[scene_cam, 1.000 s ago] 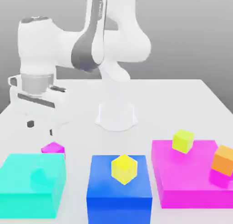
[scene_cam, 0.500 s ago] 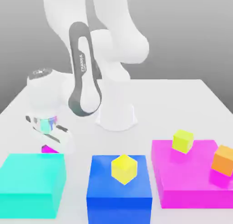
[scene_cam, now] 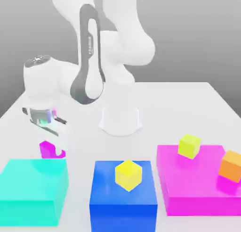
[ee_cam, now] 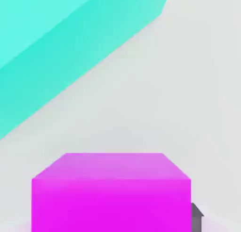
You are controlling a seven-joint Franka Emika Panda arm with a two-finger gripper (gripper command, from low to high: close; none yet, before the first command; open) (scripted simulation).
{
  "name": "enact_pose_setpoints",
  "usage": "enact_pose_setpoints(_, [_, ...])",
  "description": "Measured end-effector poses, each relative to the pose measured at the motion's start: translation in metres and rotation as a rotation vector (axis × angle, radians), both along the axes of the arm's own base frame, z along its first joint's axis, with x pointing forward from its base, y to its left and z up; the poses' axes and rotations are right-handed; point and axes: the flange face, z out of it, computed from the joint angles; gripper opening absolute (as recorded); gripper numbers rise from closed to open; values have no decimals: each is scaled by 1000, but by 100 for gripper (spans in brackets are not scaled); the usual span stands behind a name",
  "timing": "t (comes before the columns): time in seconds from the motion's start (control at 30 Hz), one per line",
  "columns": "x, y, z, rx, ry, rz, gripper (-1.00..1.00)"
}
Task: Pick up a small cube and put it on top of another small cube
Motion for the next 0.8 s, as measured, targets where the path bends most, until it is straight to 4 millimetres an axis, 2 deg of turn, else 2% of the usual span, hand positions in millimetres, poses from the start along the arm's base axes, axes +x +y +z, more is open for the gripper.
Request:
enact_pose_setpoints(0.07, [3, 4, 7, -4, 1, 32, -100])
enact_pose_setpoints(0.17, [28, 31, 7, 32, 55, 180, -100])
enact_pose_setpoints(0.33, [66, 98, 6, 123, 185, 453, -100])
enact_pose_setpoints(0.53, [104, 190, 31, 206, 298, 735, -100])
enact_pose_setpoints(0.63, [132, 216, 70, 163, 234, 790, -100])
enact_pose_setpoints(0.73, [162, 239, 123, 79, 114, 816, -100])
enact_pose_setpoints(0.77, [171, 239, 141, 42, 59, 804, -100])
enact_pose_setpoints(0.8, [175, 238, 144, 23, 30, 798, -100])
